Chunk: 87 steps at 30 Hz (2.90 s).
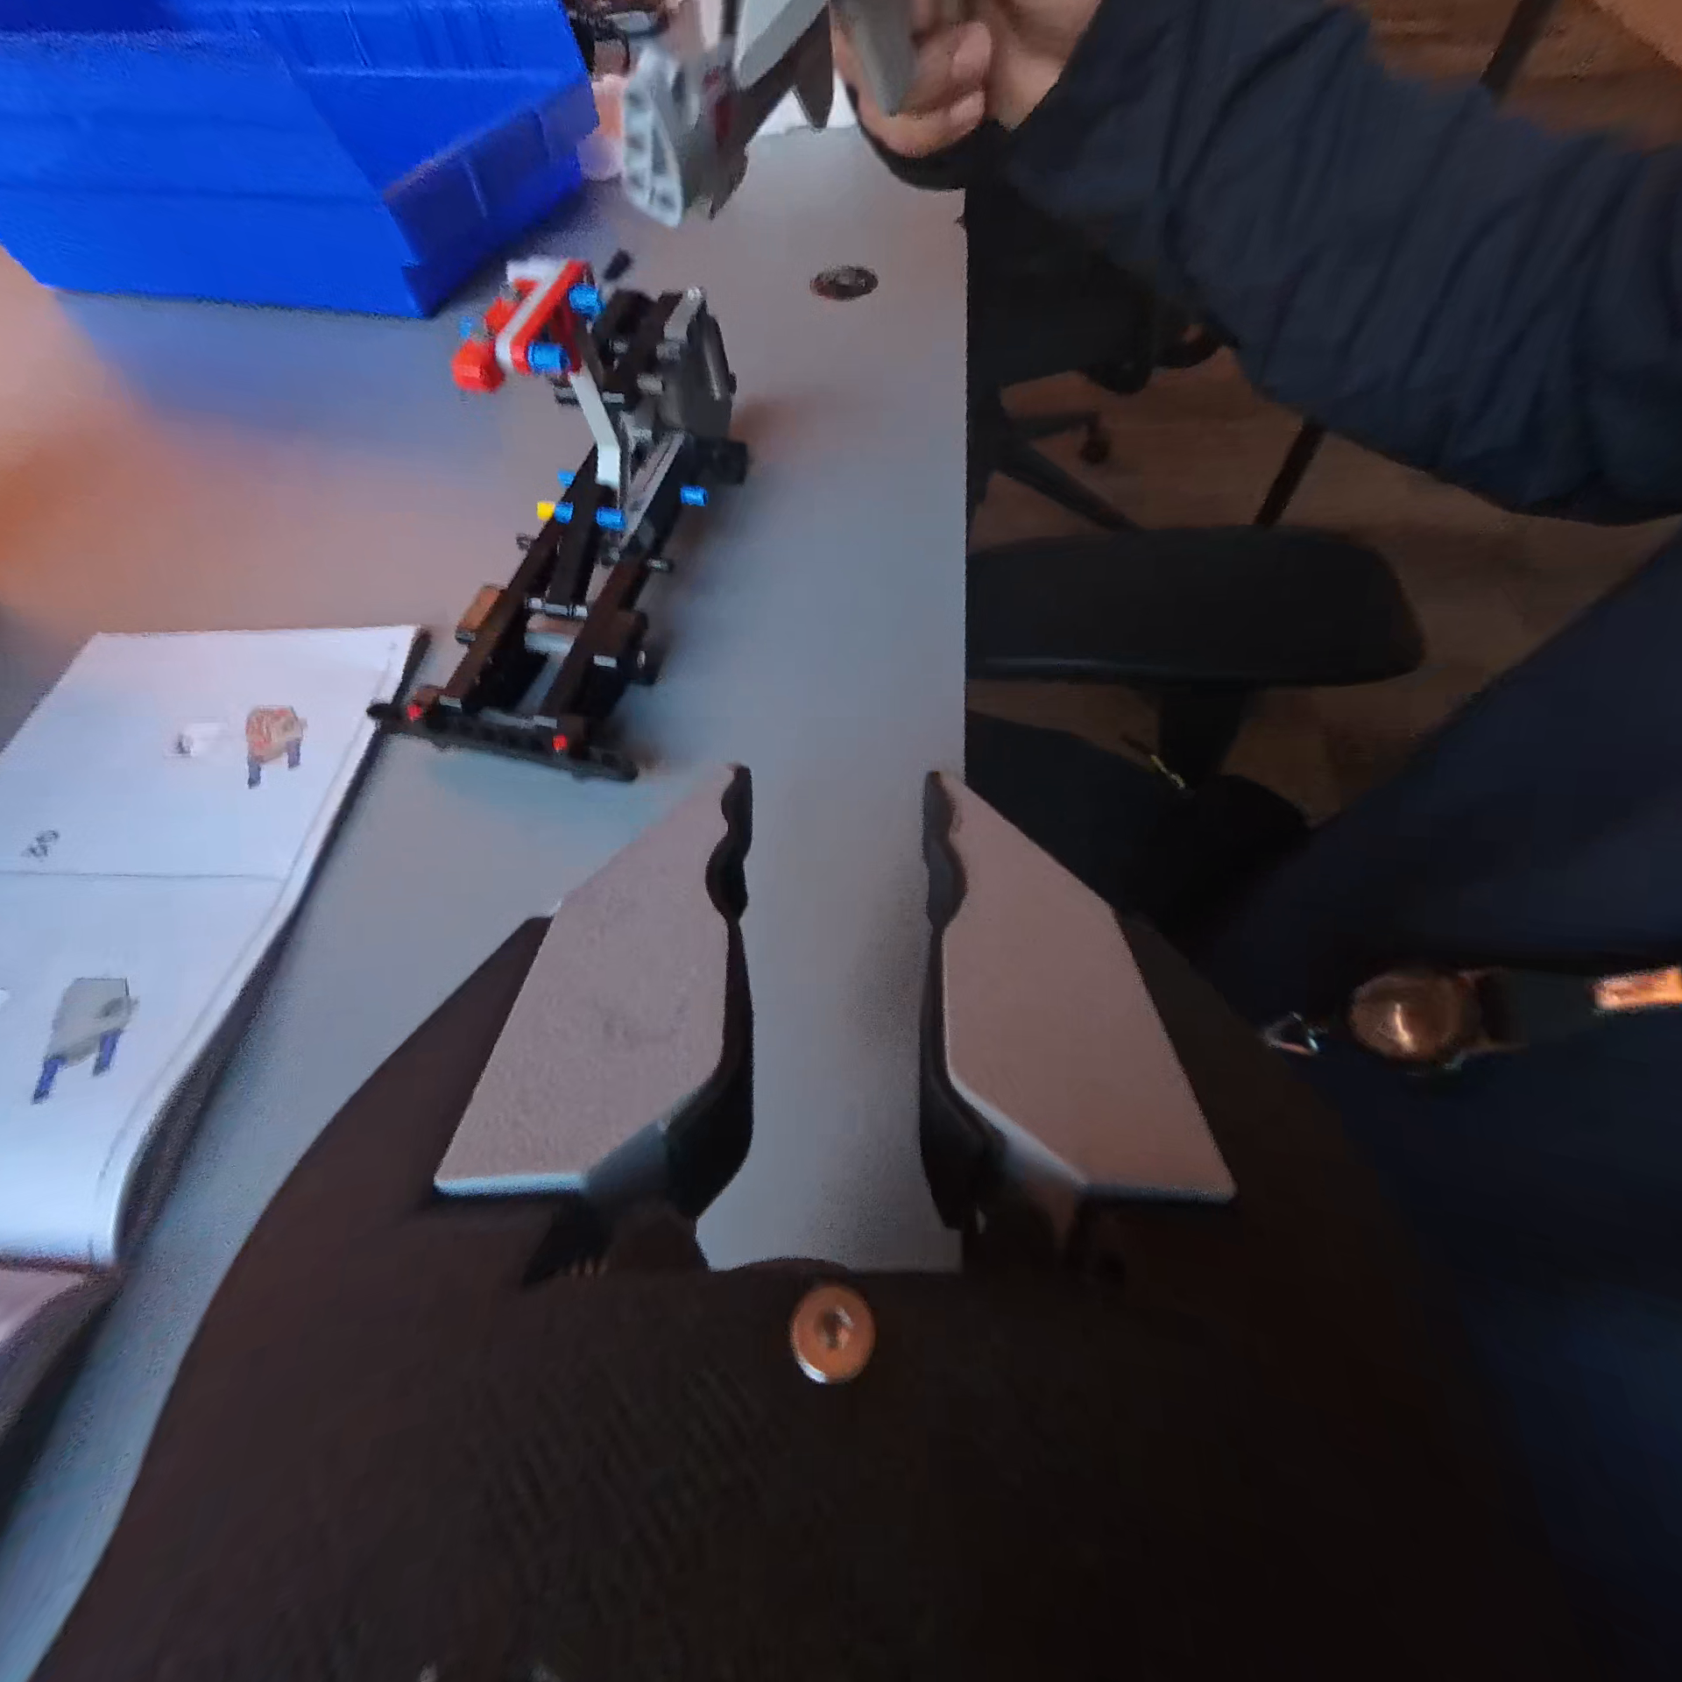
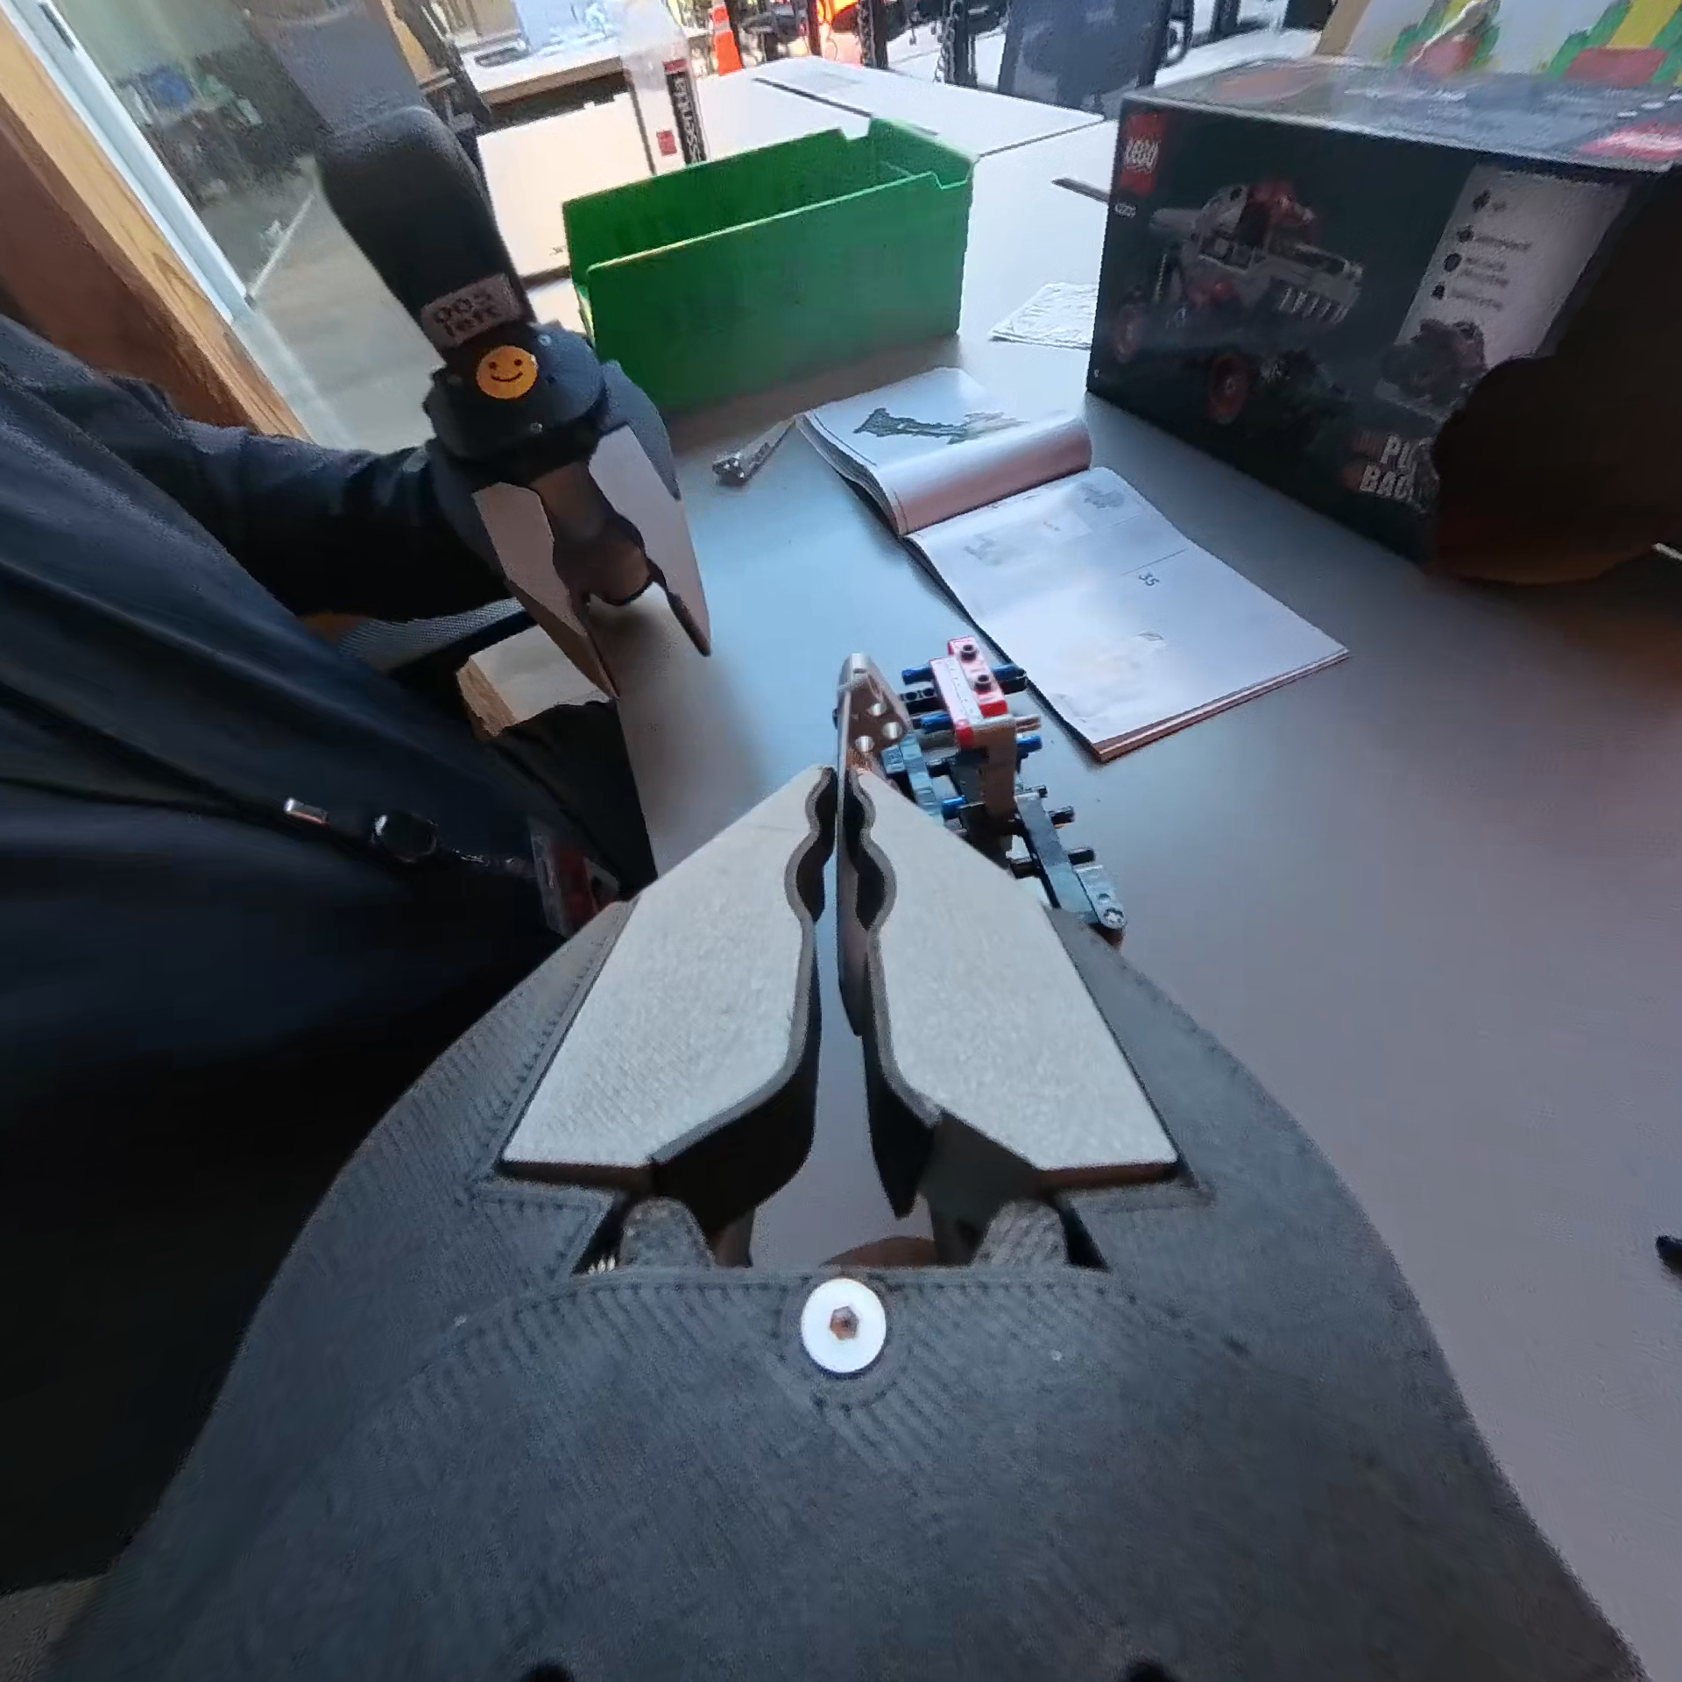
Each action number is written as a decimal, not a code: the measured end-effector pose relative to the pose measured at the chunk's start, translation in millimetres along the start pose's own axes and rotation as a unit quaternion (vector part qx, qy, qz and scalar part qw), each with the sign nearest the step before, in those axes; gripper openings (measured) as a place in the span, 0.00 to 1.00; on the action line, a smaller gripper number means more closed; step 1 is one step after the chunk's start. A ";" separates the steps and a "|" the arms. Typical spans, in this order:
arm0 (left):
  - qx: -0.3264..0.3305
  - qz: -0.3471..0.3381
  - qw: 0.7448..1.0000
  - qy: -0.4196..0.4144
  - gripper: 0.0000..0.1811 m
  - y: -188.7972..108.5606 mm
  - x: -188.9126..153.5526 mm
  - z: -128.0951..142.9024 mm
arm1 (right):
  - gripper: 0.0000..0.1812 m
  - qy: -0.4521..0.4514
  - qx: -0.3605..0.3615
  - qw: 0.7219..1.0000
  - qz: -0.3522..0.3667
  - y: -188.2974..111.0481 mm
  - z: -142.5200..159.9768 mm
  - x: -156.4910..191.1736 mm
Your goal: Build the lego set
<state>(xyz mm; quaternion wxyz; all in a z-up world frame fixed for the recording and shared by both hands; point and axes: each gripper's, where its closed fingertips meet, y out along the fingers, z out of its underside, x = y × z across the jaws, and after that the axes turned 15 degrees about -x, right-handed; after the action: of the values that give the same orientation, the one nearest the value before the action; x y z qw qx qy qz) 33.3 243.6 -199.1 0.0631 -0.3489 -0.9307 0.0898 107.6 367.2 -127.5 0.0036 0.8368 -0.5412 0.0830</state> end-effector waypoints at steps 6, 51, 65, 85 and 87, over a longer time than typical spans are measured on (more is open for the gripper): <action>-0.044 -0.042 0.998 0.006 0.22 -62.3 22.1 1.7 | 0.00 -0.010 -0.049 0.999 -0.010 -9.3 -4.0 -2.6; -0.059 0.013 0.998 -0.031 0.15 9.6 27.7 -85.2 | 0.00 0.198 -0.014 0.980 -0.011 9.0 -17.7 -4.1; -0.020 0.096 0.993 -0.062 0.00 91.8 37.8 -88.6 | 0.00 0.163 0.039 0.986 -0.010 14.9 -4.0 5.6; 0.005 0.036 0.993 -0.115 0.09 103.1 29.2 -44.9 | 0.00 0.114 0.034 0.993 0.029 14.9 33.3 -8.1; -0.002 0.028 0.991 -0.130 0.10 107.7 30.4 -41.4 | 0.00 0.123 0.030 0.992 0.021 16.6 35.1 -6.4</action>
<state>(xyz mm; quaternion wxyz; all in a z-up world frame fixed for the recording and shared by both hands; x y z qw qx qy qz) 86.7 348.5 -179.8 -0.0611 -0.3601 -0.9212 0.1346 94.7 362.7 -164.5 0.0436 0.8082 -0.5517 0.2013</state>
